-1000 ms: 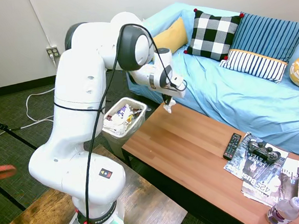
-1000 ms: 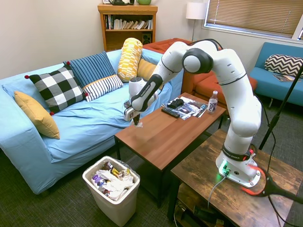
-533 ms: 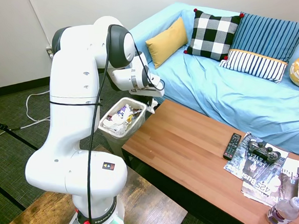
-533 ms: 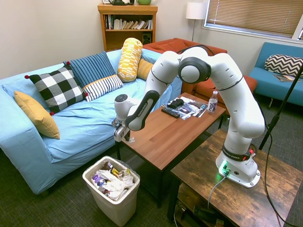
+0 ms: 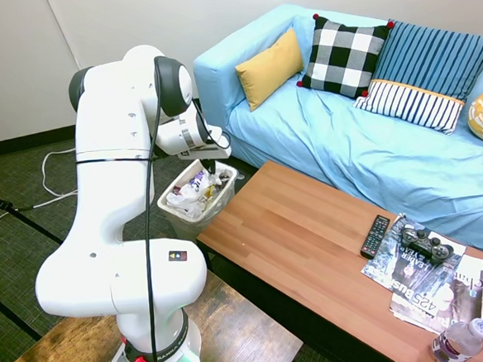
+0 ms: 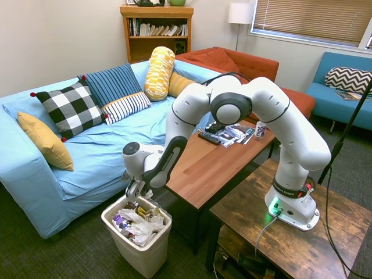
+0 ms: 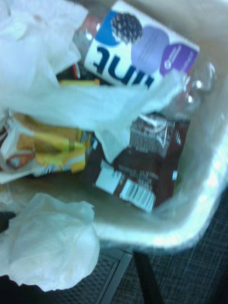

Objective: Throw the tissue in the trash bin

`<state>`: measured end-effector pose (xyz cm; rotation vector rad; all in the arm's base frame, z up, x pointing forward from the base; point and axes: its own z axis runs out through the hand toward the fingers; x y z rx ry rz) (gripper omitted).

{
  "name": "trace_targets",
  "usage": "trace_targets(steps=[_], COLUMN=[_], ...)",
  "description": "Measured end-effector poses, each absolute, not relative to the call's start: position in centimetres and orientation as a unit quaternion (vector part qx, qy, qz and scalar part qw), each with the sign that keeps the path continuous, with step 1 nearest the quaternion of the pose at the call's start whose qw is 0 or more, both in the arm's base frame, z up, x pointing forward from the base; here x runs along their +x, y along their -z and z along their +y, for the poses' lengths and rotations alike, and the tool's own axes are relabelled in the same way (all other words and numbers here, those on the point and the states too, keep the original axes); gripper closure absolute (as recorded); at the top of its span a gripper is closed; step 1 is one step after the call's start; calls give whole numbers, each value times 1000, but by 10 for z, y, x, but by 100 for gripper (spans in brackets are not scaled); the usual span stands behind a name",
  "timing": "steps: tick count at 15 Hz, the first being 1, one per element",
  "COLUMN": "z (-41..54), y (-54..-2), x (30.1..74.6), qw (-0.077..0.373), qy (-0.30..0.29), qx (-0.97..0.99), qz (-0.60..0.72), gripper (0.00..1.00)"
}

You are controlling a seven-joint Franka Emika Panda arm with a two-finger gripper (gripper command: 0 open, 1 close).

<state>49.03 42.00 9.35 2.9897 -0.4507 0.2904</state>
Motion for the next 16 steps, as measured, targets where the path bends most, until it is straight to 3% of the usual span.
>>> trace_targets(steps=[1, 6, 16], z=[429, 437, 445], y=[-85, -60, -66], x=[485, 495, 495], qw=[53, 54, 54], qy=[-96, -100, -118], qx=[984, 982, 977], qz=[-144, -150, -171], gripper=[0, 0, 0])
